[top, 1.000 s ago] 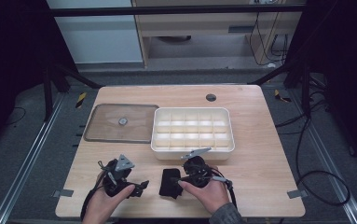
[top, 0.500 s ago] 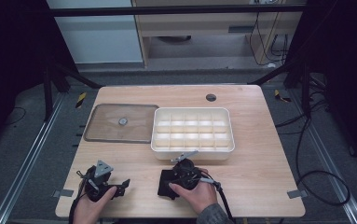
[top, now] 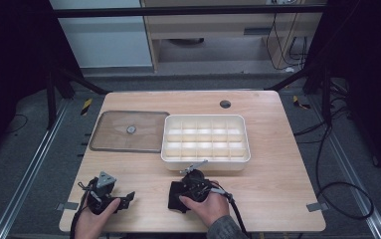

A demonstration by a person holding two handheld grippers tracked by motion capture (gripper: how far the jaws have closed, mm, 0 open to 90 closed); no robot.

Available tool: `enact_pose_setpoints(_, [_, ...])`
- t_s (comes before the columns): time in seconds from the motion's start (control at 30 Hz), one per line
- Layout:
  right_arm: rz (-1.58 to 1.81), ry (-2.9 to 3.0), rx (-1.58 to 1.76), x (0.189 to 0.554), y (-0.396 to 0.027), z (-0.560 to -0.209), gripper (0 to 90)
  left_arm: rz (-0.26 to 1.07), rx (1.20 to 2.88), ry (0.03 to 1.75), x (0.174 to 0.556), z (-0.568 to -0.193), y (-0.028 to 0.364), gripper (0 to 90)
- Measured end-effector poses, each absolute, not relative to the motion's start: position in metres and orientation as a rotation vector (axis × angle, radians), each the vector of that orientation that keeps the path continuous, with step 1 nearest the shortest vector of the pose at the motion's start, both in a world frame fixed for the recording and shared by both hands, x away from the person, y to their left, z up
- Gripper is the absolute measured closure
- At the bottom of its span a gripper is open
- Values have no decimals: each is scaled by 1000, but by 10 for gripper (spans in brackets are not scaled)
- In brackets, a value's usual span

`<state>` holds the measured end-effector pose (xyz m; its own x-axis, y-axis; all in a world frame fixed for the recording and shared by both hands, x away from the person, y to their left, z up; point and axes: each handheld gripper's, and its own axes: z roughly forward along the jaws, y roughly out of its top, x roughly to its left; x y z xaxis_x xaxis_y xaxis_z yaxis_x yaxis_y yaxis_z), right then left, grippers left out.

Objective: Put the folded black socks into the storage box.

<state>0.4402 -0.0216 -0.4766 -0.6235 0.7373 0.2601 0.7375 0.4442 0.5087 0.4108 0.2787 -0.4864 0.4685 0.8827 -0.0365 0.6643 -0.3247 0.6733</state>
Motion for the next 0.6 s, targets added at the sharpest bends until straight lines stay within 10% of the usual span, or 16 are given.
enact_pose_setpoints(0.6, [-1012, -2684, -1287, 437, -33, -468, 649, 502, 2098, 1308, 417, -492, 295, 82])
